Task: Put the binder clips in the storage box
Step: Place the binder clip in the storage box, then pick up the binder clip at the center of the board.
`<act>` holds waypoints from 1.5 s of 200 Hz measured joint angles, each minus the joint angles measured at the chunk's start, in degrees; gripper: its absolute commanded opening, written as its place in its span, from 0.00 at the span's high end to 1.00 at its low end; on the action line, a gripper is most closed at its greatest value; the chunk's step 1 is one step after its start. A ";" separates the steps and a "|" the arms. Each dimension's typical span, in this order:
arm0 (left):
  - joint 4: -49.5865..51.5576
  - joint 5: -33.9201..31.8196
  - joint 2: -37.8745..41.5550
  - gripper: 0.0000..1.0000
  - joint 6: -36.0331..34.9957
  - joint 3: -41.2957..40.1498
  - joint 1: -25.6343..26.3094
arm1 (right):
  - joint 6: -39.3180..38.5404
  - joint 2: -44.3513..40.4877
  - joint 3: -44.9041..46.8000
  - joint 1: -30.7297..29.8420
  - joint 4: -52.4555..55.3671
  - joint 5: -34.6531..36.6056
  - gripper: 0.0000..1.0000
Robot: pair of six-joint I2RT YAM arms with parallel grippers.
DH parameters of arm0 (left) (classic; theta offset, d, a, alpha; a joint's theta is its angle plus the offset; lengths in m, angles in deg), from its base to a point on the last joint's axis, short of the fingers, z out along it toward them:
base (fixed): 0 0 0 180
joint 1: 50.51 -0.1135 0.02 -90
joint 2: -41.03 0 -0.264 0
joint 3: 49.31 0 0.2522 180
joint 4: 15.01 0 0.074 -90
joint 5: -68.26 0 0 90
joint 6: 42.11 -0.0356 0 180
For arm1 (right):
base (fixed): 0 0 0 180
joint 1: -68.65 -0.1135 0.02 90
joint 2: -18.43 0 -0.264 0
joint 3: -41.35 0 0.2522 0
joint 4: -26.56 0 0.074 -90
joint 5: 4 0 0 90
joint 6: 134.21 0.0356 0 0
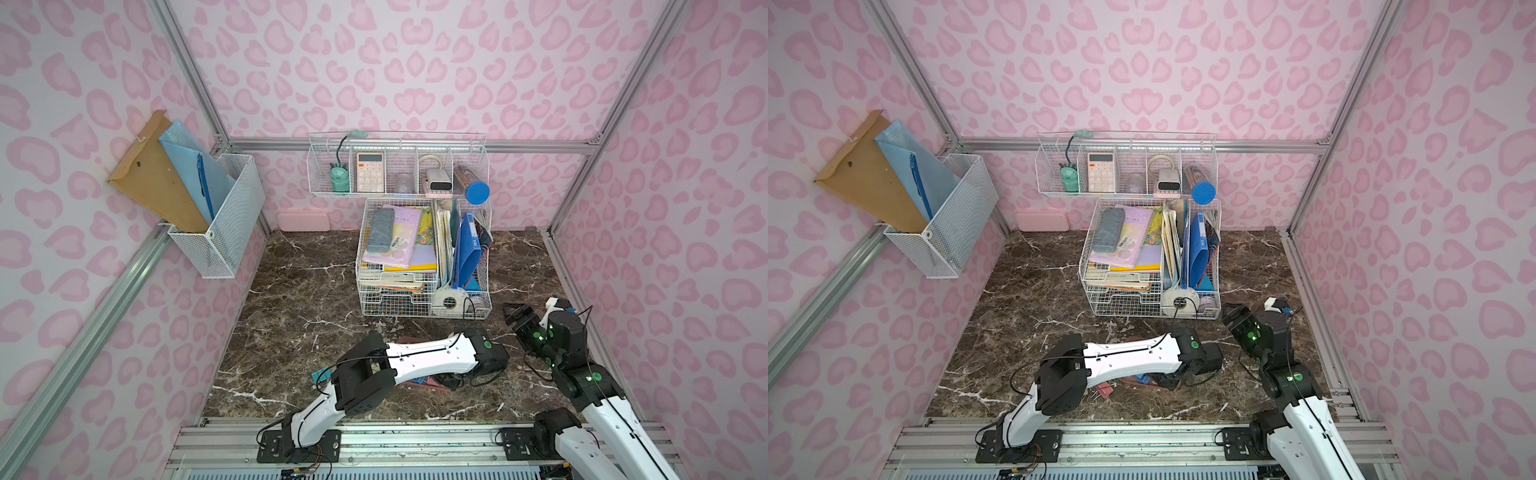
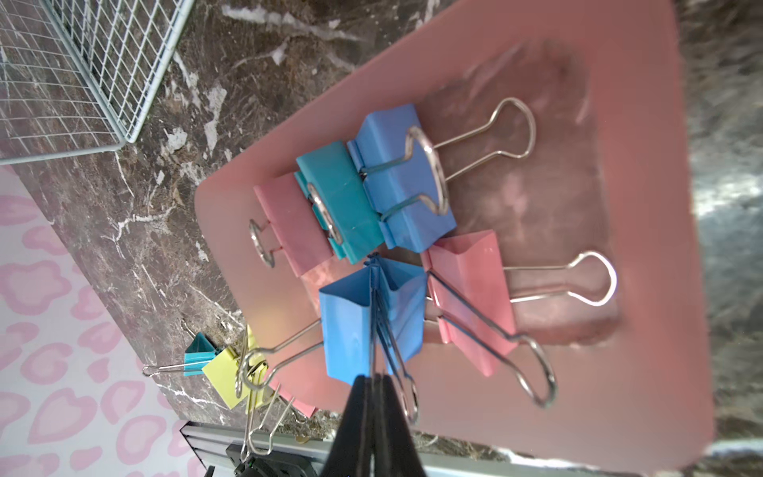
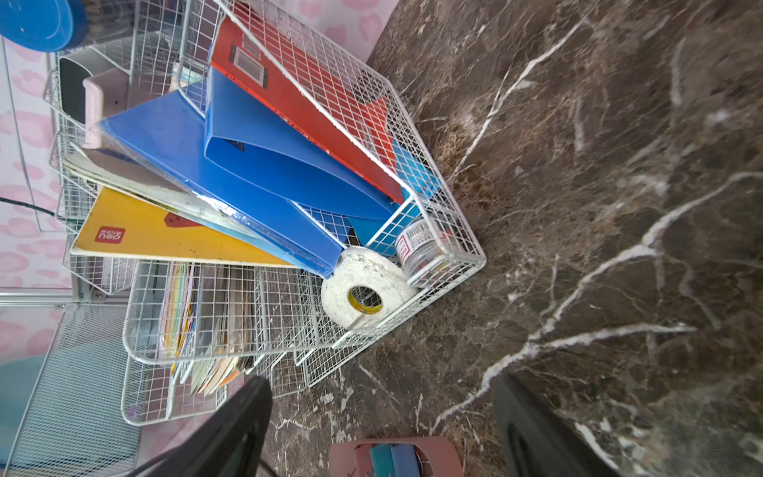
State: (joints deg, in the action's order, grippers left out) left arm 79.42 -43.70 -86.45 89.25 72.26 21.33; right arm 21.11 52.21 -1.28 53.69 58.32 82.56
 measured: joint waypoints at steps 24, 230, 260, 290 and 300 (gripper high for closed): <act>-0.59 -0.59 1.92 0.75 0.00 -1.77 -0.11 | 0.13 -2.45 2.12 0.02 -0.33 -0.31 0.13; -17.90 3.48 47.98 0.01 -2.49 -18.12 -22.01 | -2.40 13.70 -8.17 -20.15 -6.23 2.40 0.18; -23.10 10.69 62.71 0.01 -1.31 -31.30 -42.91 | -0.52 28.02 -16.31 -37.27 -7.10 8.61 0.19; -23.32 13.66 66.75 0.01 -2.84 -34.49 -50.88 | 7.78 43.80 -28.72 -50.10 -2.64 12.76 0.20; -23.45 13.79 66.93 0.01 -2.95 -35.69 -51.78 | 10.36 47.30 -29.62 -51.69 -3.41 12.35 0.22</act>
State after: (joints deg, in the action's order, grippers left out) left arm 55.97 -29.91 -19.52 86.30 36.57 -30.45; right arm 31.47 99.51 -30.89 2.00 54.91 94.91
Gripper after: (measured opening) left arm 0.988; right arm 0.798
